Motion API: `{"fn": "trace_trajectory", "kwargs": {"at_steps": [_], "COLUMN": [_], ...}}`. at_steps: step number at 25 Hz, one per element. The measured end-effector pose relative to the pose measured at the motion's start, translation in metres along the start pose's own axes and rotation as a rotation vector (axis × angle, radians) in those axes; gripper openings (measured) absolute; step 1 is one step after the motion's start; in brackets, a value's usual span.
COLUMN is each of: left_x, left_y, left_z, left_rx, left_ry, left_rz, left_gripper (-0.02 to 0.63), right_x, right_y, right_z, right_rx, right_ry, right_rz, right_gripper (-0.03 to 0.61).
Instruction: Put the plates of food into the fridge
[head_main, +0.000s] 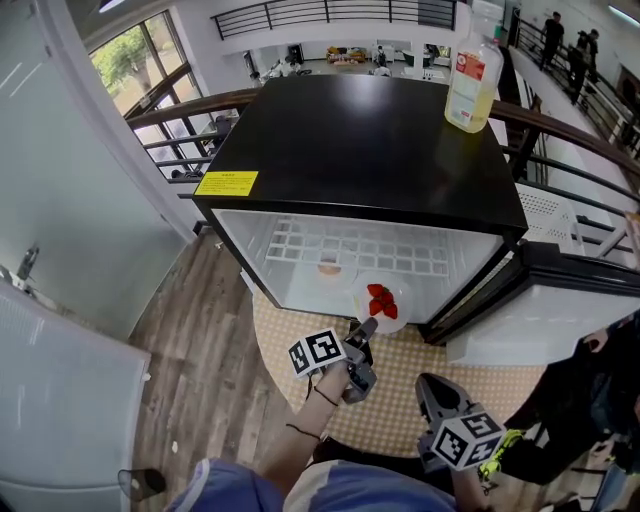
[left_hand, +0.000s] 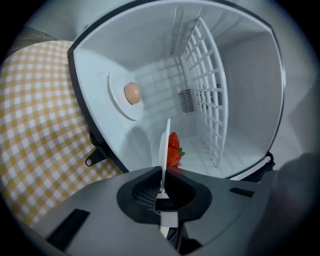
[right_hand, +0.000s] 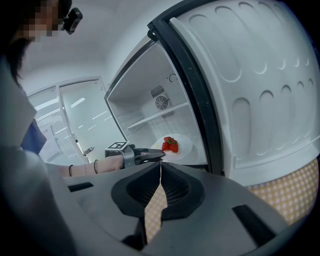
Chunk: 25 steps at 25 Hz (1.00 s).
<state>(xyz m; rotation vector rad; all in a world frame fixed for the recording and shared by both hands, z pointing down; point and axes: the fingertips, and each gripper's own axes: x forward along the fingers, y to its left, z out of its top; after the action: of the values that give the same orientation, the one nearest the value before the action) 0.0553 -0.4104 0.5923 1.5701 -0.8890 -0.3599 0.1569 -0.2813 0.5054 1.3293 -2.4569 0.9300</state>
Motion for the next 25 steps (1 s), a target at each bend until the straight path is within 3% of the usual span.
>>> {"fn": "trace_trajectory", "kwargs": {"at_steps": [3, 9, 17, 25], "left_x": [0.021, 0.047, 0.068, 0.086], "left_y": [0.016, 0.034, 0.044, 0.043], "left_z": [0.004, 0.016, 0.018, 0.031], "left_rx": [-0.019, -0.177, -0.247, -0.184], "left_ry": [0.013, -0.036, -0.049, -0.067], "left_rz": [0.05, 0.072, 0.101, 0.138], "left_gripper": [0.025, 0.025, 0.025, 0.028], "right_x": [0.0, 0.001, 0.004, 0.003], "right_y": [-0.008, -0.015, -0.018, -0.028], "right_z": [-0.002, -0.003, -0.008, -0.005], "right_rx": [0.009, 0.017, 0.026, 0.04], "right_ry": [0.009, 0.018, 0.034, 0.018], "right_rz": [-0.004, -0.01, -0.008, -0.037], "right_gripper": [0.02, 0.02, 0.02, 0.02]}}
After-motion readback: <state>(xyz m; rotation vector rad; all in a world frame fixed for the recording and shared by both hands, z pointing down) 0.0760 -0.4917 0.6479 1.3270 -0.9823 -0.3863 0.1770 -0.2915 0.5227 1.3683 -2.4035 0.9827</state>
